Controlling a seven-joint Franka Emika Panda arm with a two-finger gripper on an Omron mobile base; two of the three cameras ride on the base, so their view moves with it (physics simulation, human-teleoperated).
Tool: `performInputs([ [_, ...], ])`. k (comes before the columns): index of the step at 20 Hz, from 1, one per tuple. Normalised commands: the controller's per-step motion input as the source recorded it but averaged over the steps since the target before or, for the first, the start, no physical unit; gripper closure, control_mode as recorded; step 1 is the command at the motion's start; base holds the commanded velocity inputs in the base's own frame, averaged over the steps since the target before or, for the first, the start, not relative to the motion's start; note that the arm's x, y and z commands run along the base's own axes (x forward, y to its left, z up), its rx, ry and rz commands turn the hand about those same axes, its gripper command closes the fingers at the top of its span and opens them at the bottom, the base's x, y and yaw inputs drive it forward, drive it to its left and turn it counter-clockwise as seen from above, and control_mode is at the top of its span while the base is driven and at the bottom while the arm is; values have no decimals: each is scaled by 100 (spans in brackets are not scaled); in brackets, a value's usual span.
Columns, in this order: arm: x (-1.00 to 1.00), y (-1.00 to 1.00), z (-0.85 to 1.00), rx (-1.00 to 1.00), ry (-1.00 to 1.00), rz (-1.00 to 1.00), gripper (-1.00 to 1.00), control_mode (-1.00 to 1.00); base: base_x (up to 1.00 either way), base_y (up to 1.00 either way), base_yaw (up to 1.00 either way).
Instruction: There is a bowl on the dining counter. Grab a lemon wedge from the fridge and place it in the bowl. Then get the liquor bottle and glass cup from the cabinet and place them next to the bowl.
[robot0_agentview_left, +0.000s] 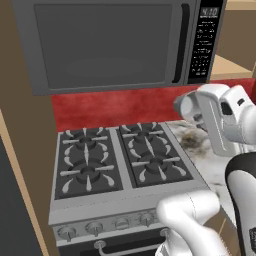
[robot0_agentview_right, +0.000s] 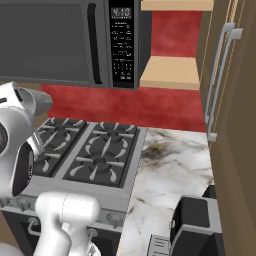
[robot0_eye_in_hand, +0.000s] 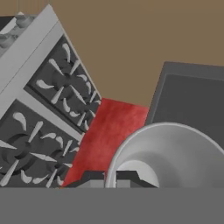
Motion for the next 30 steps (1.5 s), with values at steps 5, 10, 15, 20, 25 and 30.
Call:
performInputs([
  [5, -8, 33, 0, 0, 0, 0, 100, -100, 0, 0, 0],
  [10, -24, 28, 0, 0, 0, 0, 100, -100, 0, 0, 0],
  [15, -59, -1, 0, 1, -1, -1, 100, -100, 0, 0, 0],
  [20, -67, -33, 0, 6, -4, -11, 100, -100, 0, 0, 0],
  [25, -27, -16, 0, 3, -1, -7, 100, -100, 0, 0, 0],
  [30, -2, -1, 0, 0, 0, 0, 100, 100, -5, 0, 0],
])
